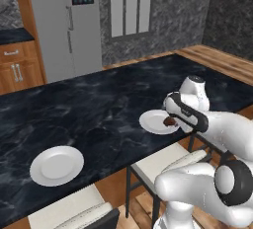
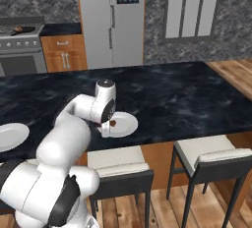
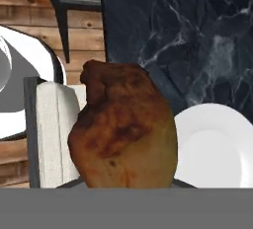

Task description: Take the chicken drumsticks from the pan and place one on each plate on the dining counter.

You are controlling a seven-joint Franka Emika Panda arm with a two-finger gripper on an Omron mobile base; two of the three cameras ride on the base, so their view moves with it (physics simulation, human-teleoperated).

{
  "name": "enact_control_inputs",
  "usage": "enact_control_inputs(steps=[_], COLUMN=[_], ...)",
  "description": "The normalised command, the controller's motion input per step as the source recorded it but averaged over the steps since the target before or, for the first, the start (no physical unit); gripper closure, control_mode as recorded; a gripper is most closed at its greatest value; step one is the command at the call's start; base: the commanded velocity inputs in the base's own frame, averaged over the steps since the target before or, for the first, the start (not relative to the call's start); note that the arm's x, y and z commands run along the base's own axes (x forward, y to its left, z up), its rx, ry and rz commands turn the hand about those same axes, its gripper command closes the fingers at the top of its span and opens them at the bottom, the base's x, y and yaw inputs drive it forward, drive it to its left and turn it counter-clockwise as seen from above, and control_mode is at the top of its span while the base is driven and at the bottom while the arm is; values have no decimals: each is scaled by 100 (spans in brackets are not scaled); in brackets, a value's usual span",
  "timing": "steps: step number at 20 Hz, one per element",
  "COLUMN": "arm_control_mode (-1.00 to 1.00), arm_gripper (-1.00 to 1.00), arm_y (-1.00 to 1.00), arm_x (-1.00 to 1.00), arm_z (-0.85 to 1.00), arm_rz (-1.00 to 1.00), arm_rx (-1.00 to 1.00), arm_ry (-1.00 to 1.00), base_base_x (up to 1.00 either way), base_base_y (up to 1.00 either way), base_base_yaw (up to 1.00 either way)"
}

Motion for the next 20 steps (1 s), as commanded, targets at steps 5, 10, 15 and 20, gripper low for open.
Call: enact_control_inputs(steps=[5, 10, 15, 20], arm_control_mode=[-100, -100, -100, -100], arm_gripper=[100, 100, 100, 100], arm_y=[-10, -17, 0, -5], arm_x=[90, 71, 63, 54], arm_z=[-48, -44, -76, -48], arm_rz=[3, 5, 6, 6], arm_rx=[-8, -1, -9, -3], arm_ry=[3, -7, -5, -11], base_base_x=[0, 0, 0, 0], base_base_y=[0, 0, 0, 0], base_base_yaw=[0, 0, 0, 0])
